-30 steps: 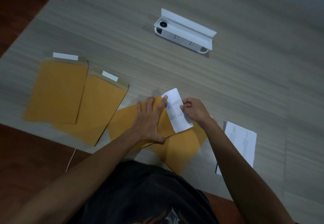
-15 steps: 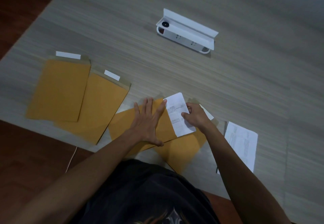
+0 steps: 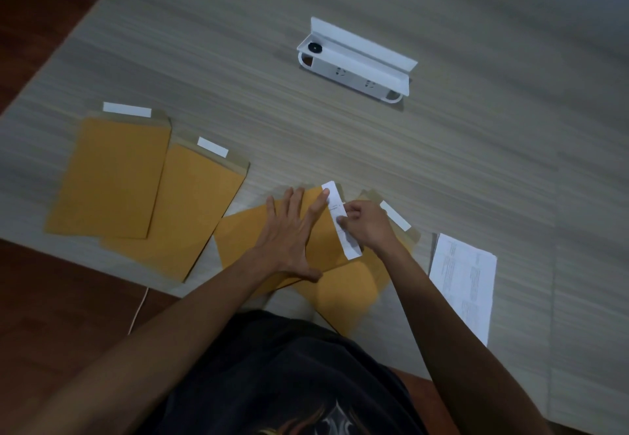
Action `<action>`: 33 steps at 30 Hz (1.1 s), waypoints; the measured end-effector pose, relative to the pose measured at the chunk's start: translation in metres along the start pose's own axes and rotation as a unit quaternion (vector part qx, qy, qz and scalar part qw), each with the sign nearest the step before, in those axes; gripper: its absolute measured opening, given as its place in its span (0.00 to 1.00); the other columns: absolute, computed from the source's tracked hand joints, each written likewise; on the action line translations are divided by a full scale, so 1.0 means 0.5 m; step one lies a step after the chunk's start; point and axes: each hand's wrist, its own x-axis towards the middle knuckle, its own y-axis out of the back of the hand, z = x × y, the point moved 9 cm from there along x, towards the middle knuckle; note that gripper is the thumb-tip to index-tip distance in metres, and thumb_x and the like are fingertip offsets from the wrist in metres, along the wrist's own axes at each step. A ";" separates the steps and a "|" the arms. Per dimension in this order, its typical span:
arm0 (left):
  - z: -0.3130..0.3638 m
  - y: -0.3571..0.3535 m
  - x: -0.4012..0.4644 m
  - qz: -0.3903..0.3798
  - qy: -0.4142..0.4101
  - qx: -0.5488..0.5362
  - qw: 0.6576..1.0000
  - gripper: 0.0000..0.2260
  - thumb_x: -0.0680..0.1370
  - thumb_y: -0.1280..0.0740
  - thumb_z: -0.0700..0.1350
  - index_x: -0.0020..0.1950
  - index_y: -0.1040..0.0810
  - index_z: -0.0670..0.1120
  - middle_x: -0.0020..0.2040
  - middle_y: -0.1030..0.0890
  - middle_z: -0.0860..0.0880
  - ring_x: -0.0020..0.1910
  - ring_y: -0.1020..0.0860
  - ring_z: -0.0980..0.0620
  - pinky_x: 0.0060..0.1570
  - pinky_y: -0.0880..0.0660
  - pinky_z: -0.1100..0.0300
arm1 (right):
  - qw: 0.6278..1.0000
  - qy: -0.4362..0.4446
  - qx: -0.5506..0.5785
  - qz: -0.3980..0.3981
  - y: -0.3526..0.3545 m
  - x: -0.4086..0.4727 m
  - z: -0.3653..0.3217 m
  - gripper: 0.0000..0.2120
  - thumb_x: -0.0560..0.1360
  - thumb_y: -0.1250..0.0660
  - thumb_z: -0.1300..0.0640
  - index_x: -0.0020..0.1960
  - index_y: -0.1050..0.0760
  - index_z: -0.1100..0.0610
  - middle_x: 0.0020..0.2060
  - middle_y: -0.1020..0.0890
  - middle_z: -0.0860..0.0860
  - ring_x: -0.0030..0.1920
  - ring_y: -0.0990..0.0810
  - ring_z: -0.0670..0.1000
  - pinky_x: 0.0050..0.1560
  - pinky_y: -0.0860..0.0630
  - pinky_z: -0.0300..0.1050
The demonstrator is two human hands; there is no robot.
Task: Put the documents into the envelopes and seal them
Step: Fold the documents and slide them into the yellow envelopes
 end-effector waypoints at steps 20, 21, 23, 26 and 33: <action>-0.002 0.008 0.015 0.028 0.000 0.011 1.000 0.68 0.52 0.33 0.77 0.77 0.70 0.52 0.77 0.48 0.34 0.76 0.48 0.35 0.68 0.45 0.31 | 0.982 -0.012 0.179 -0.057 -0.027 -0.022 -0.001 0.14 0.80 0.43 0.66 0.54 0.18 0.60 0.36 0.19 0.54 0.32 0.24 0.48 0.32 0.26 0.37; -0.003 0.005 0.019 0.027 0.007 0.008 1.000 0.68 0.52 0.33 0.77 0.77 0.70 0.52 0.77 0.48 0.34 0.76 0.48 0.35 0.68 0.46 0.31 | 0.979 -0.012 0.188 -0.073 -0.030 -0.024 -0.001 0.14 0.80 0.43 0.65 0.56 0.19 0.59 0.37 0.20 0.54 0.33 0.24 0.48 0.33 0.28 0.37; -0.013 0.001 0.024 0.022 0.032 0.006 0.999 0.67 0.53 0.32 0.76 0.77 0.70 0.52 0.78 0.50 0.34 0.77 0.49 0.35 0.69 0.46 0.32 | 0.972 -0.016 0.215 -0.091 -0.033 -0.024 -0.004 0.13 0.80 0.41 0.64 0.61 0.22 0.58 0.41 0.20 0.54 0.37 0.24 0.48 0.37 0.27 0.38; -0.044 0.002 0.038 0.010 0.101 0.007 0.995 0.67 0.55 0.32 0.77 0.77 0.69 0.51 0.78 0.54 0.34 0.77 0.53 0.34 0.70 0.49 0.32 | 0.954 -0.018 0.296 -0.046 -0.010 -0.013 0.003 0.13 0.79 0.40 0.66 0.63 0.25 0.61 0.51 0.18 0.53 0.47 0.18 0.50 0.43 0.20 0.37; -0.061 0.014 0.076 0.017 0.157 -0.021 0.987 0.62 0.61 0.35 0.78 0.78 0.66 0.48 0.78 0.60 0.34 0.77 0.60 0.34 0.71 0.56 0.32 | 0.934 -0.050 0.345 0.080 0.060 -0.012 0.103 0.11 0.78 0.40 0.67 0.53 0.23 0.56 0.47 0.16 0.57 0.42 0.17 0.52 0.40 0.20 0.43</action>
